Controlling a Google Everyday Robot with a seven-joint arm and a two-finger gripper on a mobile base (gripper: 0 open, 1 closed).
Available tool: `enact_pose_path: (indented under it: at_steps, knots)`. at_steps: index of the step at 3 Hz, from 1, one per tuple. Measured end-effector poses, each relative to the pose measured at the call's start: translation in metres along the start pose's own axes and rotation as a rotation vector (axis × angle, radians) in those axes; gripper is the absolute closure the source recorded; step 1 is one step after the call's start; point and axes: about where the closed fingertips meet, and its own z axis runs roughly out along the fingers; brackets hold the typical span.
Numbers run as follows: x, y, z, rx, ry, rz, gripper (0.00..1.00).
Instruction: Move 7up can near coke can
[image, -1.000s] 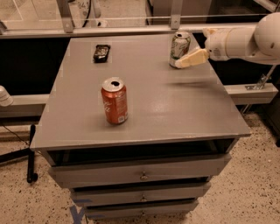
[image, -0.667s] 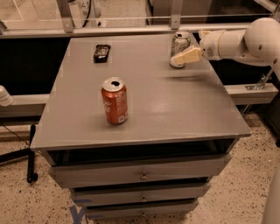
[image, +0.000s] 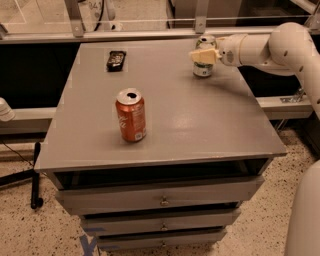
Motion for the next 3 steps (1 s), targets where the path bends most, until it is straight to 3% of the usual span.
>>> enact_pose_path:
  at_steps: [1,2,3]
  knots:
    - [-0.014,0.040,-0.010,-0.088,-0.059,0.016,0.64]
    - [-0.019,0.110,-0.031,-0.248,-0.128,0.044,0.88]
    - [-0.018,0.185,-0.058,-0.425,-0.184,0.032,1.00]
